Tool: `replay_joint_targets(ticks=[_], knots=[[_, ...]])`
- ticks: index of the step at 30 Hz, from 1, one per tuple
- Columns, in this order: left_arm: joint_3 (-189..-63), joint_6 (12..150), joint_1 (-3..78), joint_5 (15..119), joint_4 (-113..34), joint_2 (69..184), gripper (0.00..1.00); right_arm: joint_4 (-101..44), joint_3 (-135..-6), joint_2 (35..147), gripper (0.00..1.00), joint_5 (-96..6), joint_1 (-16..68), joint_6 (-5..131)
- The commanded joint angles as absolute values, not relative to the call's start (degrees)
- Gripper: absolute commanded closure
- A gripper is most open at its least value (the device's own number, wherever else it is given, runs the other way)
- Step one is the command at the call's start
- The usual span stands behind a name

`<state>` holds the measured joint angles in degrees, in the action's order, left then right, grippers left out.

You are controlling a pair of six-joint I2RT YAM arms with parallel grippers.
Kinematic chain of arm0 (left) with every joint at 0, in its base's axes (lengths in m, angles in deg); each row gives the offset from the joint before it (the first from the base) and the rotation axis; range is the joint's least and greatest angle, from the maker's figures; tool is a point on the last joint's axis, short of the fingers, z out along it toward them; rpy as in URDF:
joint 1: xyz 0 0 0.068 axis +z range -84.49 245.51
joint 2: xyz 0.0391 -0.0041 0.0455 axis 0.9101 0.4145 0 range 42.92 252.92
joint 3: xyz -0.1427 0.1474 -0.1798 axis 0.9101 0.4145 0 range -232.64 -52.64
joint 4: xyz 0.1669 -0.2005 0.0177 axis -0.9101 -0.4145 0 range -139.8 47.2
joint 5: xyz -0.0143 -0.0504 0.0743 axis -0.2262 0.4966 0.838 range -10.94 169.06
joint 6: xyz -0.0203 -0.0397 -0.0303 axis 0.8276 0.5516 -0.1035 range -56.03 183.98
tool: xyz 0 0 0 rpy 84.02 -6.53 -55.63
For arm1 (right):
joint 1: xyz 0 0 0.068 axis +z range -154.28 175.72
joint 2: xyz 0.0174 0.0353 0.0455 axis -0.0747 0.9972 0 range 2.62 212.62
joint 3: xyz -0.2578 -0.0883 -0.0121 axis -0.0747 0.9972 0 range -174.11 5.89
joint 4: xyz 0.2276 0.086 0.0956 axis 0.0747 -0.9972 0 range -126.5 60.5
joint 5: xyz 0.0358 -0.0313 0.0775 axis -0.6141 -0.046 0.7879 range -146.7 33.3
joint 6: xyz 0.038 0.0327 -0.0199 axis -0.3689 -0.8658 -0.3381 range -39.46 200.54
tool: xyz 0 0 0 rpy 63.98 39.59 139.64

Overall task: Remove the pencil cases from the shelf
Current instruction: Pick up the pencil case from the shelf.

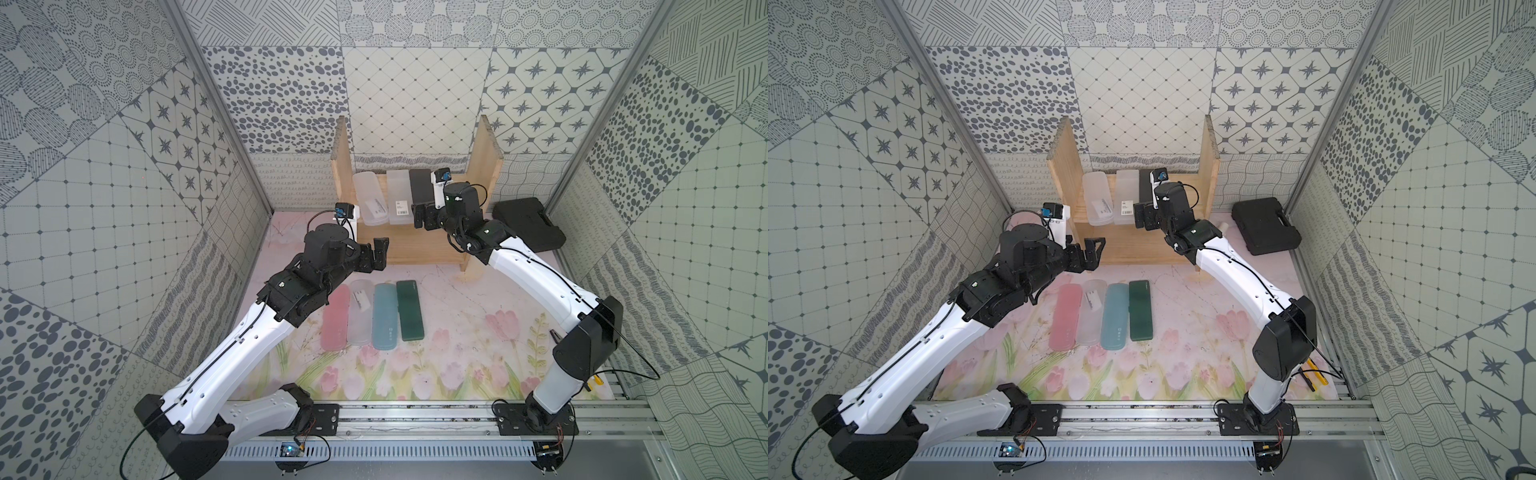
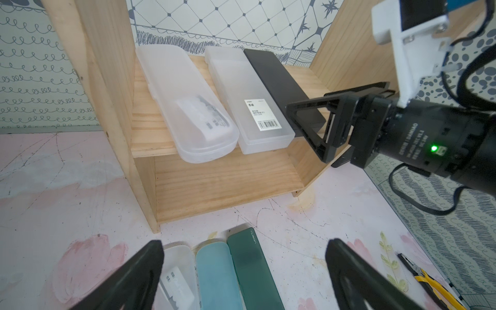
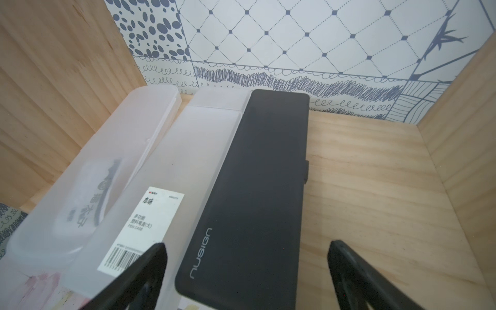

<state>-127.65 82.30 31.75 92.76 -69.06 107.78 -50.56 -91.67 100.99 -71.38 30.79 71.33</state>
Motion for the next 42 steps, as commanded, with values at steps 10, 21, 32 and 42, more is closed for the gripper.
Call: replay_joint_targets(ticks=[10, 21, 32, 42], knots=[[-127.2, 81.7, 31.9, 93.0, -65.7, 107.0, 0.01, -50.9, -92.1, 102.0, 0.02, -71.6, 29.0, 71.9], [-127.0, 81.7, 31.9, 93.2, -65.8, 106.7, 0.01, -53.3, -90.1, 100.2, 0.02, -73.0, 27.4, 71.6], [-126.8, 81.7, 31.9, 93.2, -65.6, 106.5, 0.01, -49.0, -89.2, 97.9, 0.02, -60.9, 27.6, 70.5], [-126.7, 81.7, 31.9, 93.2, -65.6, 106.3, 0.01, -51.4, -92.1, 101.0, 0.02, -62.8, 27.8, 70.3]])
